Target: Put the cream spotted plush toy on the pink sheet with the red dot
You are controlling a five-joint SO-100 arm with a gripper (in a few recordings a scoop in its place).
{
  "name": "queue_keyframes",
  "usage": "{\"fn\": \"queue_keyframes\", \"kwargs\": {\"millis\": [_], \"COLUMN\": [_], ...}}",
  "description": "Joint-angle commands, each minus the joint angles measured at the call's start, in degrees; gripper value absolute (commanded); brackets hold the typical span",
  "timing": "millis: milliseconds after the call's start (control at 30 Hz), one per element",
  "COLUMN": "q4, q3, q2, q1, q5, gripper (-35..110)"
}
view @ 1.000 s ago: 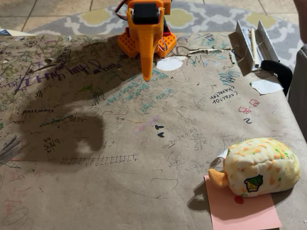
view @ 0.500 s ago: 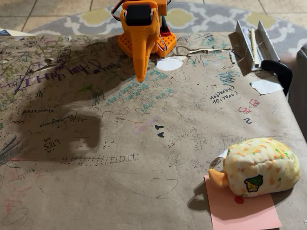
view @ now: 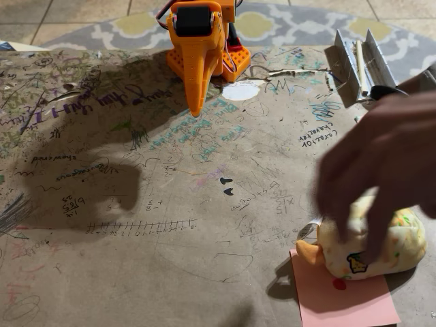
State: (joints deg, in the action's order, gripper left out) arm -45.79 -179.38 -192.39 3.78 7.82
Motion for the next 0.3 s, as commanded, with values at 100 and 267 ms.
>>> {"fn": "queue_keyframes", "kwargs": {"millis": [100, 267], "q4": [-0.5, -0.5], "q3": [1.3, 1.3], "q2": [-1.0, -0.9], "q1": [0.3, 0.5], "q5": [0.4, 0.6], "gripper": [0, 0]}}
